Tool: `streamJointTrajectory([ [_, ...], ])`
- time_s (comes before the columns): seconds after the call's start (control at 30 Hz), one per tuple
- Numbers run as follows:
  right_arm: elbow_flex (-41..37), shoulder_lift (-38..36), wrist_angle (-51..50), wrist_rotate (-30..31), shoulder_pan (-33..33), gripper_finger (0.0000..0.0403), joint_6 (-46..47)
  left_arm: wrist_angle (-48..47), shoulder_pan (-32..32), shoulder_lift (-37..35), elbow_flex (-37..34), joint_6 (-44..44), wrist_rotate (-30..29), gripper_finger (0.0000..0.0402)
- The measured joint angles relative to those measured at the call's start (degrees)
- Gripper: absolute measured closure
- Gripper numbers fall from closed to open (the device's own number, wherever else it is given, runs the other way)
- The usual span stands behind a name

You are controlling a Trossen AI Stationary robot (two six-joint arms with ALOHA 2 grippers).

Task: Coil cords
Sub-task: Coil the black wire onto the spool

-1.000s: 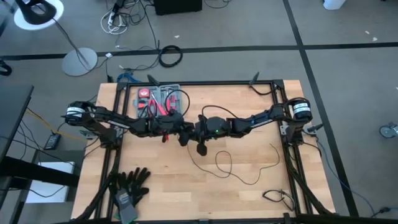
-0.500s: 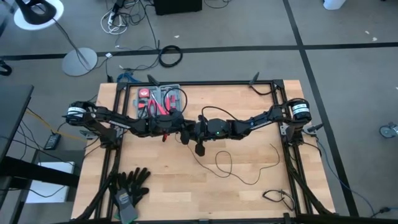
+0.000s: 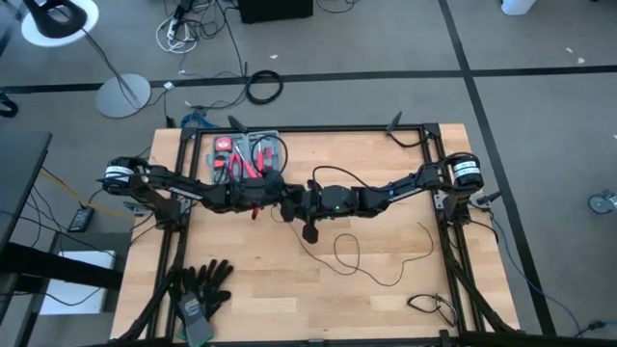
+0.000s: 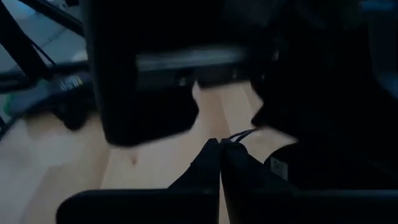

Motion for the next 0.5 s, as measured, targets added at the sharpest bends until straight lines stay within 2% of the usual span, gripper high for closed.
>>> streamJointTrajectory([
  [0.3,0.03,-0.02,-5.71,3.91,0.69,0.0399,0.00,1.31,0.78,0.00,0.00,0.17,-1.49,0.0402],
  [0.5,0.00,-0.02,-1.48,4.18,0.72,0.0399,-1.46,1.54,1.04,-0.02,0.00,0.14,-2.07,0.0402],
])
